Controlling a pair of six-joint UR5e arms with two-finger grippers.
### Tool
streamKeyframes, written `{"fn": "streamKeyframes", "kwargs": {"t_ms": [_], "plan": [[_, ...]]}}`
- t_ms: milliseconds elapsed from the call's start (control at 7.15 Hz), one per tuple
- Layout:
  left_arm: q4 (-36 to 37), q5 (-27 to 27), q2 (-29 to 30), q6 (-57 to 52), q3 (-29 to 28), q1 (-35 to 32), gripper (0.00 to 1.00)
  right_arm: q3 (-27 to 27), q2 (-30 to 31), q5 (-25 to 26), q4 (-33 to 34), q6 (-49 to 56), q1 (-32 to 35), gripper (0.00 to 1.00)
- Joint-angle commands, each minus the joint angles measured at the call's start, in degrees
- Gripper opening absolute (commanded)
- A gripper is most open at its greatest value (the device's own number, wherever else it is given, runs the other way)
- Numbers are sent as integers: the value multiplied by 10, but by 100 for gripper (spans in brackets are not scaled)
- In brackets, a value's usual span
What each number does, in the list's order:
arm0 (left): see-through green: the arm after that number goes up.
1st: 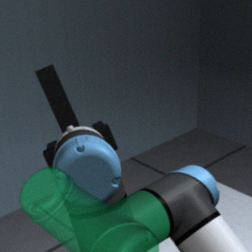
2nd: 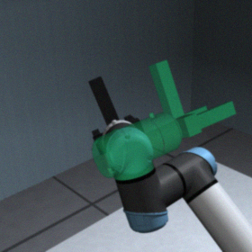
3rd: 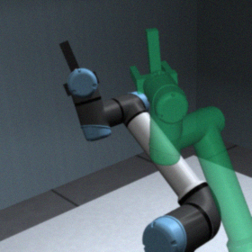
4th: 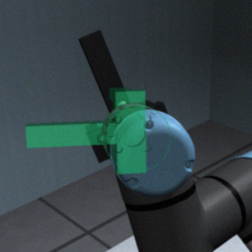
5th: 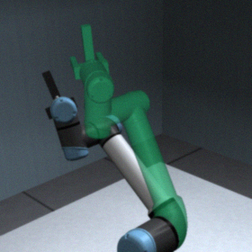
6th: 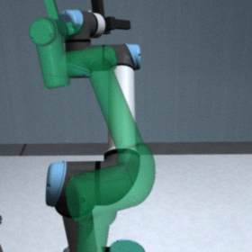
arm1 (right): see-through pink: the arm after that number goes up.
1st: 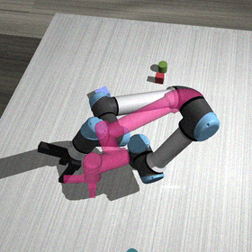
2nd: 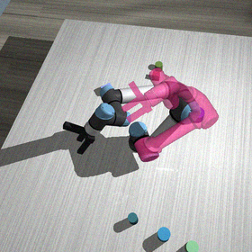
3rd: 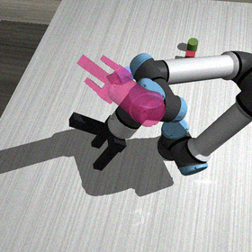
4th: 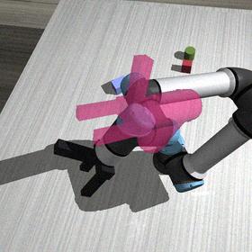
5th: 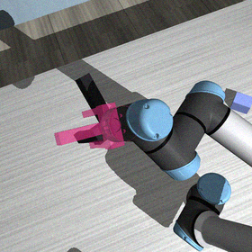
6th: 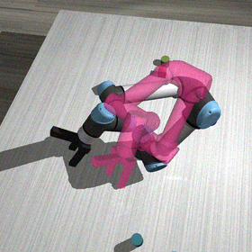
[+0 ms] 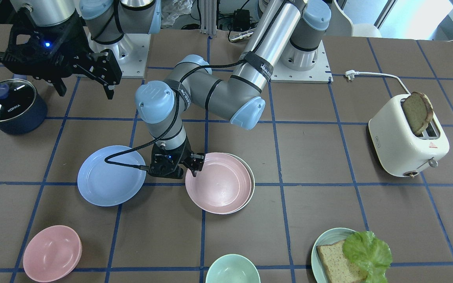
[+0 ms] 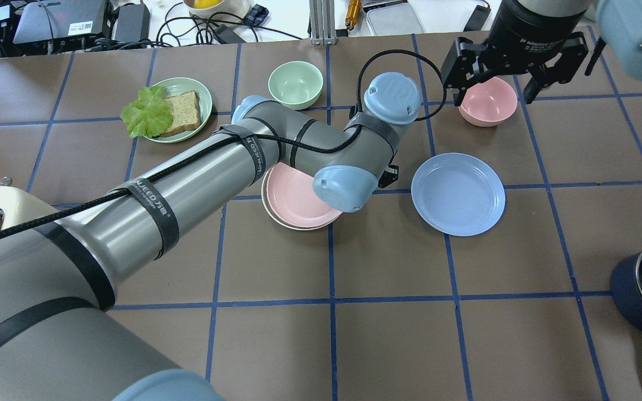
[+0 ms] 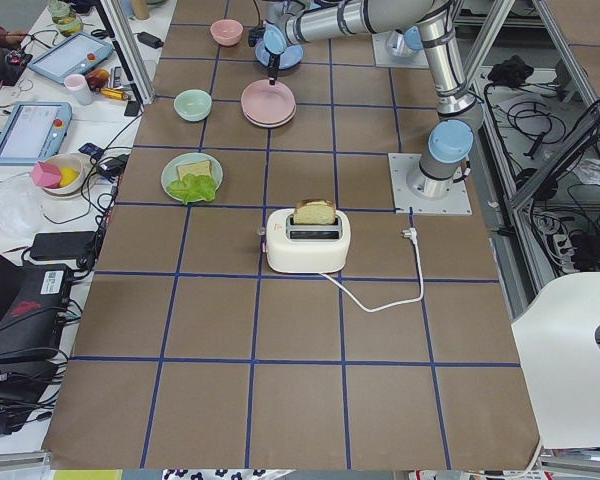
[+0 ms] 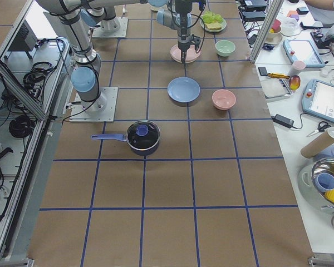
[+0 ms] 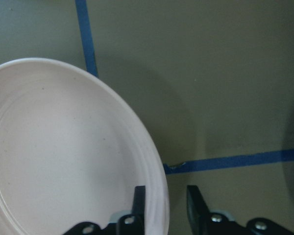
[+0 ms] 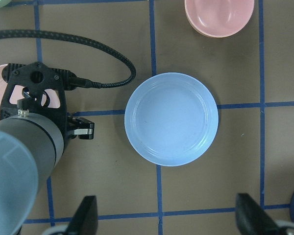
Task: Stack three plates with pink and blue
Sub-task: 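Lower the pink plate onto the cream plate and open the left gripper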
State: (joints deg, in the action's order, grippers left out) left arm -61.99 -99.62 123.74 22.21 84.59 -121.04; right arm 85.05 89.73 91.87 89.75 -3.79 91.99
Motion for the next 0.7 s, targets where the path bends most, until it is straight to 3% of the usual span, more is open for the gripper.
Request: {"fn": "streamKeyframes", "kwargs": {"t_ms": [0,559], "plan": [[-48,-7,-62,-6,1,8,100,-1,-3,-1,2,25,-17,100],[-136,-9,-190,-101,0,96,100,33,-43,-10,10,144,-116,100]]}}
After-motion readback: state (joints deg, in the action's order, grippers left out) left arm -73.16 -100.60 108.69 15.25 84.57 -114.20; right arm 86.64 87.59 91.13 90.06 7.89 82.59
